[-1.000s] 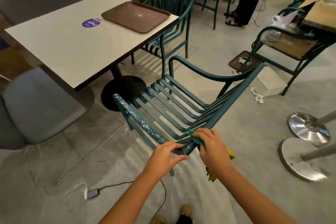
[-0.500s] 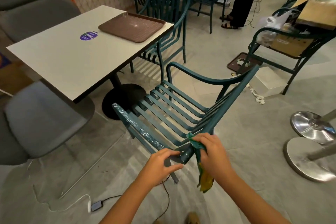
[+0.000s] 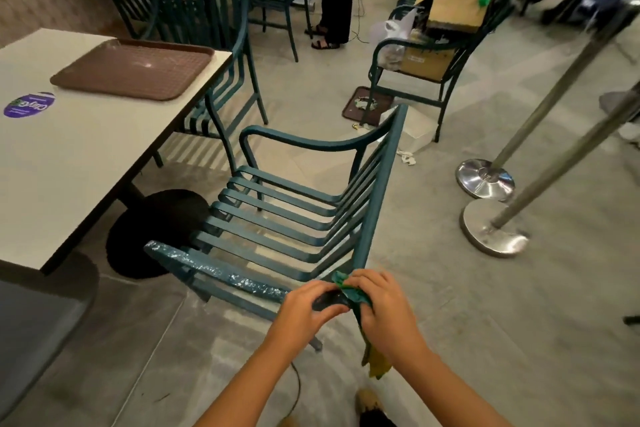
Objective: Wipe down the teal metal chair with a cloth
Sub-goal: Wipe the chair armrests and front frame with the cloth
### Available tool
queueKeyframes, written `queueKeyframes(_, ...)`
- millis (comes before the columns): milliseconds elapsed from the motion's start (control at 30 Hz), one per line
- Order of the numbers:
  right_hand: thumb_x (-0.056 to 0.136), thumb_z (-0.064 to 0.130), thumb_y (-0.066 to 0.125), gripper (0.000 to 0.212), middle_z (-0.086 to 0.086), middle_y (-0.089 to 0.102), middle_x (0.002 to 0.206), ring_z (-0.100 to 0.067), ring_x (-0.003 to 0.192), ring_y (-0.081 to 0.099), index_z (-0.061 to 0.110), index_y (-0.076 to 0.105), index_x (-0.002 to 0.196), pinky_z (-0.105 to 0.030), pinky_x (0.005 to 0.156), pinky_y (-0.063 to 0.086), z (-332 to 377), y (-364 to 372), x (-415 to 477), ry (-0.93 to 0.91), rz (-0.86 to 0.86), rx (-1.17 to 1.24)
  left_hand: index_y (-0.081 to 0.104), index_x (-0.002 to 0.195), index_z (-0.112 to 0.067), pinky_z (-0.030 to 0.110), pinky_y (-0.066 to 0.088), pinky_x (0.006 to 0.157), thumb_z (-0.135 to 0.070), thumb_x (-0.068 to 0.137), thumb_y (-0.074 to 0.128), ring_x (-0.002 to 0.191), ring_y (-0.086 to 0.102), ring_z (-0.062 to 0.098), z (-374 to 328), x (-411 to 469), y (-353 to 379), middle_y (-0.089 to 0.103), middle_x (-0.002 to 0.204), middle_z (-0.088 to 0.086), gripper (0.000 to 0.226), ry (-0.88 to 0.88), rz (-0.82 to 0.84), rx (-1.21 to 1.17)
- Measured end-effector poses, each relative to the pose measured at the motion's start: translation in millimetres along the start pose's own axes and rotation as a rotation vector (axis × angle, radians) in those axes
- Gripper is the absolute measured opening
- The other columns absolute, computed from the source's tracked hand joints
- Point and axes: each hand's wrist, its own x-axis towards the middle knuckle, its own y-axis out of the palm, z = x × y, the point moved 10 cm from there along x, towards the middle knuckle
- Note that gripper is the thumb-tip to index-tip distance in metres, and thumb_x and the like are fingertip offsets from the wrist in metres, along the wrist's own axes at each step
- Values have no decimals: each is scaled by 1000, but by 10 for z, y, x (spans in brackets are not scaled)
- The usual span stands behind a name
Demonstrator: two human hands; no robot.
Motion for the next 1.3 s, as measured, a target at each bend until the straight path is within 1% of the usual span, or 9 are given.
queueKeyframes(133,86,0,51,33,4,56,123,-14,112,43,14,61,114,2,83,24,41,-4,-77,63,-28,4,65,105,-16,5,42,80,-30,76,71,89,55,2,19,34,-19,62,98,-7,33,58,2,-7)
queueKeyframes(233,83,-7,49,34,-3,61,114,-18,108,49,11,65,108,-13,93,34,17,-69,-39,120,-56,49,66,104,-15,-1,38,74,-29,75,73,85,54,1,10,51,-32,58,92,-10,33,81,18,-27)
queueKeyframes(433,88,-4,46,32,-5,58,118,-19,111,46,11,61,112,-26,96,36,-72,-209,158,249,-139,22,63,114,-17,5,41,80,-25,78,71,92,54,3,99,124,1,63,108,-1,38,65,120,-21)
queueKeyframes(700,88,0,48,35,4,55,123,-12,109,41,16,60,117,-4,82,27,-21,-79,72,157,-89,-100,60,120,-21,19,45,94,-25,80,68,102,57,6,352,185,120,63,114,-2,41,0,231,13)
queueKeyframes(800,83,-2,54,34,3,59,120,-19,107,47,14,63,112,-10,85,29,14,-9,-37,117,-87,-114,62,117,-20,9,41,84,-24,79,69,96,56,4,349,204,103,64,107,-4,40,-2,247,-3)
queueKeyframes(967,64,-10,71,39,0,67,103,-24,86,60,13,69,96,-22,73,48,70,92,-174,14,-56,-95,66,111,-18,2,41,79,-22,77,71,91,59,5,330,209,87,67,101,1,34,-4,251,9)
queueKeyframes(1100,79,-7,56,31,-1,64,110,-22,100,52,11,67,102,-7,81,30,-35,-57,-40,74,-88,-4,63,116,-15,-1,38,81,-20,78,70,95,55,4,320,190,77,65,106,-2,39,-15,237,13)
queueKeyframes(1200,82,-6,51,31,-3,61,112,-21,104,50,11,64,106,-12,84,31,-160,-167,121,168,-153,40,63,116,-16,5,42,86,-20,78,70,95,56,4,327,189,78,66,108,0,39,-28,227,7)
queueKeyframes(1300,86,0,50,34,1,55,122,-19,110,44,13,60,115,-17,86,31,-115,-164,197,184,-125,-29,63,116,-15,-1,39,81,-19,78,70,93,56,4,326,193,85,66,108,2,39,-34,234,-2)
